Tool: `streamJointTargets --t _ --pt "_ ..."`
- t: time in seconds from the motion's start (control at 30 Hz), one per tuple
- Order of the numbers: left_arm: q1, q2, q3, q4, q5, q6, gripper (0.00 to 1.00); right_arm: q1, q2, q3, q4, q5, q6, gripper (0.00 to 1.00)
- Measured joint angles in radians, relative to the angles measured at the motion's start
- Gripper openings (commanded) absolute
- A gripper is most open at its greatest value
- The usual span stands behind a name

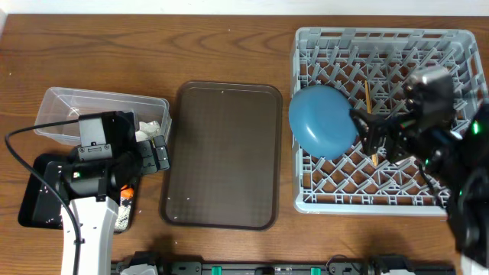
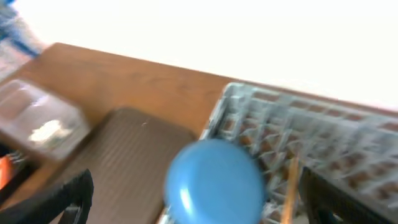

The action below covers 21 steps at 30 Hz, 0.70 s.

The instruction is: Sort waste into correct bins and load items into the dishwasher rack

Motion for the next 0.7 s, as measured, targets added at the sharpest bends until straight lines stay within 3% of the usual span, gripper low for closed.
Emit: streamJointTargets --t 0.23,0.4,0.7 --pt "0.0 -0.001 0.001 0.0 0.0 0.0 0.98 0.0 -0.311 -0.509 0.44 0.086 -0.024 0.99" --pt "0.0 -0.003 0.001 -0.003 0.0 0.0 0.98 0.0 -0.522 -0.851 0.638 0.1 -0.027 0.99" --pt "0.0 -0.003 0.002 -0.003 0.0 0.0 0.98 0.0 -0.839 -1.187 0.714 0.108 -0.027 0.99"
